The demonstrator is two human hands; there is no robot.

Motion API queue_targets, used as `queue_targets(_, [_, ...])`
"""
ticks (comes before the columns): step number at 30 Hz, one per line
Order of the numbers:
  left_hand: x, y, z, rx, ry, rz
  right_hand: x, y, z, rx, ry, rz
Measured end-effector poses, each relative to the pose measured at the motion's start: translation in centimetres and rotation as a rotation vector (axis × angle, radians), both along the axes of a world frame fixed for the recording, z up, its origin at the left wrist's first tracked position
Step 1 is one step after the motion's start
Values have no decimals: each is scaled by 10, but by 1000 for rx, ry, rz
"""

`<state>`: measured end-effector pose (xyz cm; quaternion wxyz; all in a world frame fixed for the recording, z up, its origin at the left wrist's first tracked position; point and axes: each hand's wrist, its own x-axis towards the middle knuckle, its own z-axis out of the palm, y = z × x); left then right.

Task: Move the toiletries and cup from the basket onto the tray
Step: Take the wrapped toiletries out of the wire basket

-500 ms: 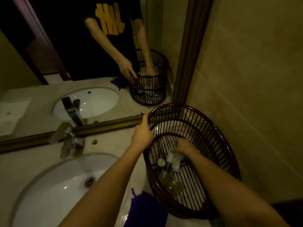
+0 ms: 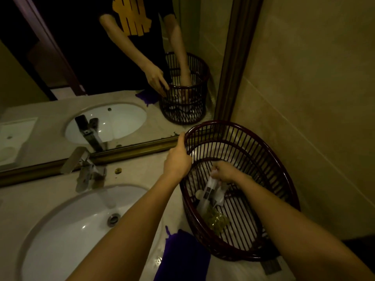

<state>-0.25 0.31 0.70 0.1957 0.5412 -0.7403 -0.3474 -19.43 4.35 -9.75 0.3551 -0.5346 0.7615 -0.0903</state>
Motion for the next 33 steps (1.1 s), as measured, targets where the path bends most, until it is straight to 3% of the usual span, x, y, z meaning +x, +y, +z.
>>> queue_targets(3, [0,0,-7,-139,-41,-36,-8,15,47,-202,-110,-12])
queue_targets(6, [0,-4,-15,-468,-139,-87,-16,31,90,-407,-190,-84])
queue_targets(9, [-1,-2,-8,-568,-29,-201,-24,40,126,-521,-254,-113])
queue_targets(11, [-3,7,3,-497,44,-354,-27,41,148,-580,-322,-123])
queue_targets(14, [-10,19,20,-162,147,-526,-23,40,175,-649,-436,-118])
queue_targets(17, [-13,24,24,274,397,-442,-16,40,187,-631,-484,-110])
queue_targets(21, [-1,24,25,490,610,-287,-11,34,176,-566,-557,-223])
queue_targets(27, [4,13,32,687,1014,-73,-18,20,112,-241,-357,-338])
queue_targets(33, [4,17,32,686,1006,-16,-13,14,37,91,57,-345])
